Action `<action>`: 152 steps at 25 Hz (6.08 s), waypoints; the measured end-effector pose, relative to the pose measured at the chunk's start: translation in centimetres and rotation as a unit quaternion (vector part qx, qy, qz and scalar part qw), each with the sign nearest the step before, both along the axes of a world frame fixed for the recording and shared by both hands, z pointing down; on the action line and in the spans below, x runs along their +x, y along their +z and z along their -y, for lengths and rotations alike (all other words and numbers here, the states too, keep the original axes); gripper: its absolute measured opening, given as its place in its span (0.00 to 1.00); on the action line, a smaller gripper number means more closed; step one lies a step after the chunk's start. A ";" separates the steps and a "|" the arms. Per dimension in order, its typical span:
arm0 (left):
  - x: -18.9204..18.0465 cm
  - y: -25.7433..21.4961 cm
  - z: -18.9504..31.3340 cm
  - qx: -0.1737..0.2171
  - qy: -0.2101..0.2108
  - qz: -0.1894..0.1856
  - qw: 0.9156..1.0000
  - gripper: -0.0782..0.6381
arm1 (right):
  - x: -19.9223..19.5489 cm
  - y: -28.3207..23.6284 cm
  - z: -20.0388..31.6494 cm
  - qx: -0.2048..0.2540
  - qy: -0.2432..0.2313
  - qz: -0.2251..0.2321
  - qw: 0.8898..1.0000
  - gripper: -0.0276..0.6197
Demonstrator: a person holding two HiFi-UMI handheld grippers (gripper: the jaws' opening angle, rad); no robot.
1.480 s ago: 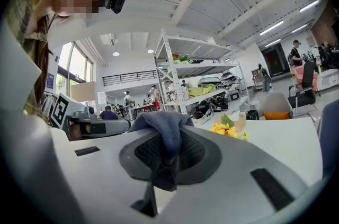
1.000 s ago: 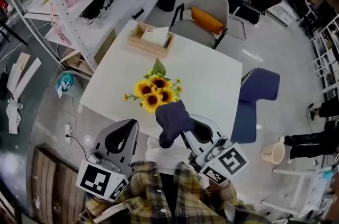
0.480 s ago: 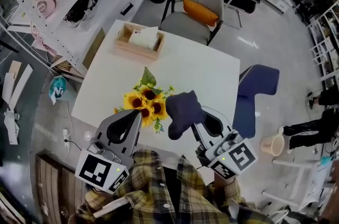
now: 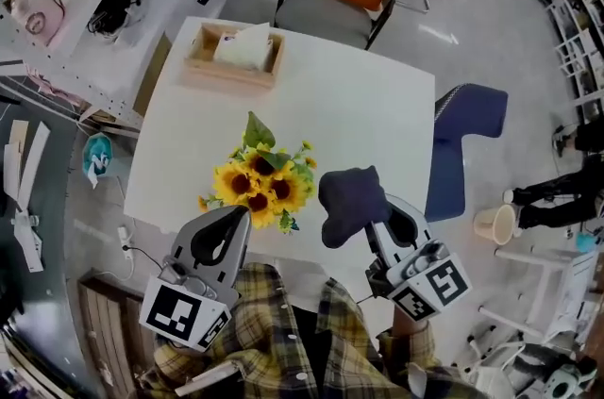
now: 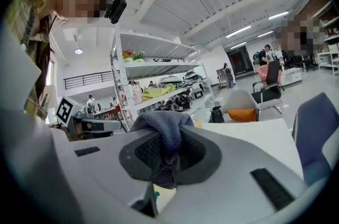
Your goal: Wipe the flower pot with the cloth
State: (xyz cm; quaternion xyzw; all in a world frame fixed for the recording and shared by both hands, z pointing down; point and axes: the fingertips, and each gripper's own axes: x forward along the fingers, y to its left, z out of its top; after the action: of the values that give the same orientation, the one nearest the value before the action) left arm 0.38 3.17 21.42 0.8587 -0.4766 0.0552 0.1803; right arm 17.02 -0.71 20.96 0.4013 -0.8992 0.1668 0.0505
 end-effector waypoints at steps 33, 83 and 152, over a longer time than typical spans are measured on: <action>-1.9 21.5 -0.8 -0.083 0.088 0.010 0.993 0.52 | -6.9 24.0 -0.7 -0.260 -0.053 -0.041 0.963 0.08; 2.2 22.4 5.0 -0.027 0.190 0.107 0.976 0.64 | -6.7 23.4 8.6 -0.261 -0.248 -0.044 0.932 0.08; 0.4 22.3 -2.2 -0.044 0.089 0.127 0.987 0.67 | -9.9 22.8 -5.0 -0.307 -0.174 0.038 0.935 0.09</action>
State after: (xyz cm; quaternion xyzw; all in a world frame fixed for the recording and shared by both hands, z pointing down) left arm 0.79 5.40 43.74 0.8750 -0.4143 0.2005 0.1500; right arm 7.12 4.34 43.78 0.1971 -0.8610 0.4387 0.1653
